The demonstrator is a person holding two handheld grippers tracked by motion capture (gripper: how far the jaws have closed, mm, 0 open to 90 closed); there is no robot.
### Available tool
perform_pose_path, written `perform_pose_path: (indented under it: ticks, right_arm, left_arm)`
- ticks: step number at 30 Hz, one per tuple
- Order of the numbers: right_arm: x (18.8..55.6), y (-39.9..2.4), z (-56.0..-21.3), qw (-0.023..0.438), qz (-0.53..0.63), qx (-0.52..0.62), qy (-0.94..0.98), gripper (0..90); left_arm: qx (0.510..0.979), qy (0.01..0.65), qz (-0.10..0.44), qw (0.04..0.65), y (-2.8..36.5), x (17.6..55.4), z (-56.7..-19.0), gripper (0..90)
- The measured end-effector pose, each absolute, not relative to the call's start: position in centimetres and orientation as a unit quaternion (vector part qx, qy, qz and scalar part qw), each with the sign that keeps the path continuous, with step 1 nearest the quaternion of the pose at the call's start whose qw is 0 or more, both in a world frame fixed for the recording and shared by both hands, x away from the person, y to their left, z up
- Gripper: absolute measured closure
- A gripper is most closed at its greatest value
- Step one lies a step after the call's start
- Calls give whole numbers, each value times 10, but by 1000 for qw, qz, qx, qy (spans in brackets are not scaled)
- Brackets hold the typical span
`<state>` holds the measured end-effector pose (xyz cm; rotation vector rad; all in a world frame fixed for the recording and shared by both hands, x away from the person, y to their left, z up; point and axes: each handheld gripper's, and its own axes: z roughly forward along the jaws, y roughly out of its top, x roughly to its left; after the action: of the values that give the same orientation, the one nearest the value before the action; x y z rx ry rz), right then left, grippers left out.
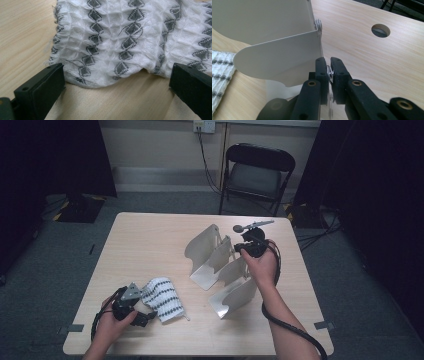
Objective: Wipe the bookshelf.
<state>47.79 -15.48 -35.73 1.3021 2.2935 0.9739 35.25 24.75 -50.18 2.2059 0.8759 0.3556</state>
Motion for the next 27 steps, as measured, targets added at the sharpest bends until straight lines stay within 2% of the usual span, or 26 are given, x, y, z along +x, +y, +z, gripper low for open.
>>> perform_pose_path:
  ticks: [10,12,14,27]
  right_arm:
    - [478,-164,-365,160,338,457,807,837]
    - [477,-166,-364,160,350,461,800,721]
    - [477,-168,-359,157,351,459,801,685]
    - [453,-191,-342,164,349,461,799,551]
  left_arm:
    - [859,338,138,360,248,353,-502,0]
    - [859,338,138,360,248,353,-502,0]
    - [857,340,138,362,247,352,-502,0]
    - [858,339,138,360,248,352,-502,0]
